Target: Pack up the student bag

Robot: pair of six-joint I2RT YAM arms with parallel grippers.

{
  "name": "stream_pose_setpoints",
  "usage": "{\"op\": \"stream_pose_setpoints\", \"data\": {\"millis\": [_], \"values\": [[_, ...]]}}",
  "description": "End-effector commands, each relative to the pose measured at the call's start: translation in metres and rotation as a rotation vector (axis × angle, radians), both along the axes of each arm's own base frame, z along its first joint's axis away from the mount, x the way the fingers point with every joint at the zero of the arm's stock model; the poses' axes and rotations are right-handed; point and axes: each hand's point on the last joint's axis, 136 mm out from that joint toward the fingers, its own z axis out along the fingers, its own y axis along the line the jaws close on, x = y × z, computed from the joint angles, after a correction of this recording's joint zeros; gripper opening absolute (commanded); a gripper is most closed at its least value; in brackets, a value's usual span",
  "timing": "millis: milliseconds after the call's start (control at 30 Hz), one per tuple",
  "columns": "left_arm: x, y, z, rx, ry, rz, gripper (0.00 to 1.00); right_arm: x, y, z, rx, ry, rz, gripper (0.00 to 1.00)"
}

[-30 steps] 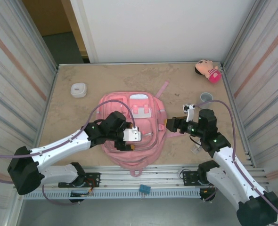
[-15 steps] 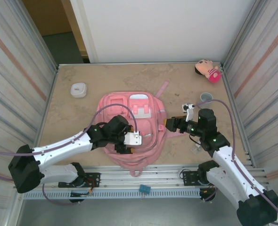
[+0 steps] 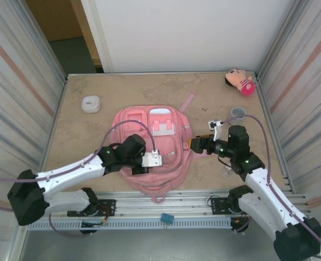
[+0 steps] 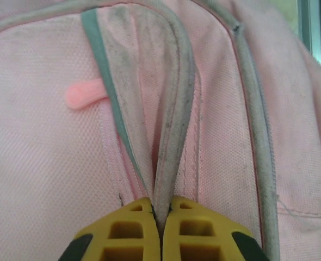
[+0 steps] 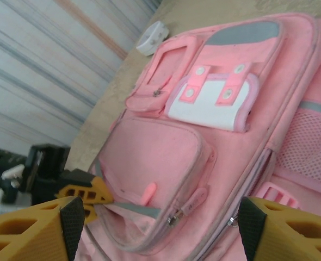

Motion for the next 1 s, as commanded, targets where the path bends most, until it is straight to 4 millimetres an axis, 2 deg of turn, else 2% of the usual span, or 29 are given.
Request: {"op": "stream_pose_setpoints", "data": {"millis": [0, 133, 300, 467, 767, 967], "values": [[-0.002, -0.013, 0.047, -0.288, 0.031, -0.018, 0.00, -0.008, 0.016, 0.004, 0.041, -0.020, 0.116, 0.75], [-0.001, -0.007, 0.067, -0.440, 0.045, -0.015, 0.00, -0.011, 0.032, 0.010, 0.062, -0.027, 0.205, 0.76], [-0.003, -0.006, 0.068, -0.424, 0.075, -0.029, 0.00, -0.012, 0.050, 0.013, 0.060, -0.034, 0.304, 0.77], [-0.003, -0.007, 0.071, -0.441, 0.078, -0.041, 0.00, -0.007, 0.063, -0.002, 0.049, -0.005, 0.373, 0.78], [-0.005, -0.007, 0.068, -0.436, 0.084, -0.053, 0.00, -0.012, 0.099, -0.002, 0.043, -0.034, 0.569, 0.81], [0.005, -0.004, 0.067, -0.431, 0.061, -0.008, 0.00, -0.020, 0.100, -0.013, 0.016, 0.063, 0.641, 0.71]]}}
